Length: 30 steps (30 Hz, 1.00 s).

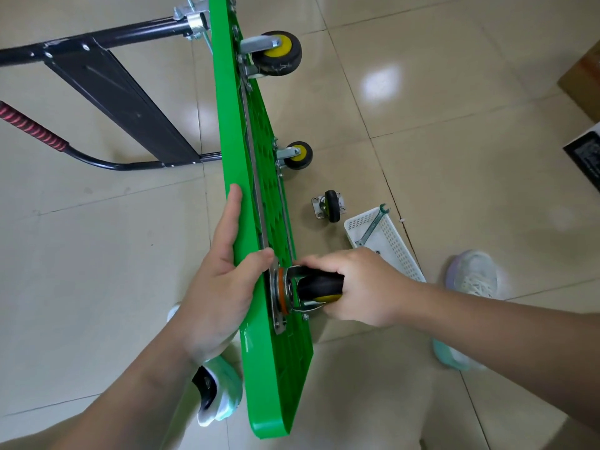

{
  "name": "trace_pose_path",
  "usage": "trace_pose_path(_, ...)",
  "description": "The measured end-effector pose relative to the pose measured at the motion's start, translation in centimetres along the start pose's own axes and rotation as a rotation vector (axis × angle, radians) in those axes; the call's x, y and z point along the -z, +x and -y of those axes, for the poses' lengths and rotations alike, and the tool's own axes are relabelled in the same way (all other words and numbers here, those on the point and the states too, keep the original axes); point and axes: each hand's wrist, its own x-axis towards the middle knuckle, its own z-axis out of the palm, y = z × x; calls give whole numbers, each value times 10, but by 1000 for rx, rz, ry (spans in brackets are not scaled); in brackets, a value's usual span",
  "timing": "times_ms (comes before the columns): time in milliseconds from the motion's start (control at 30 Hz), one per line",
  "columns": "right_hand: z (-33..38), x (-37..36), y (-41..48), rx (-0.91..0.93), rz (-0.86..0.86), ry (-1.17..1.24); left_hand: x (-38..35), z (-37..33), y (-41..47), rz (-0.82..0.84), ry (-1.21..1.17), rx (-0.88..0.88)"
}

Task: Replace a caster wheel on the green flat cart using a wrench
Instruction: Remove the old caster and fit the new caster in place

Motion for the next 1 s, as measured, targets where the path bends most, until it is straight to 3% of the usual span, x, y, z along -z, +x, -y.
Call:
trace_pose_path(267,3,-2,8,70,-23,-241,2,0,-1,16,-31,18)
trace_pose_path(1000,2,0,18,105,-6,-313,6,5,1,24,-11,22)
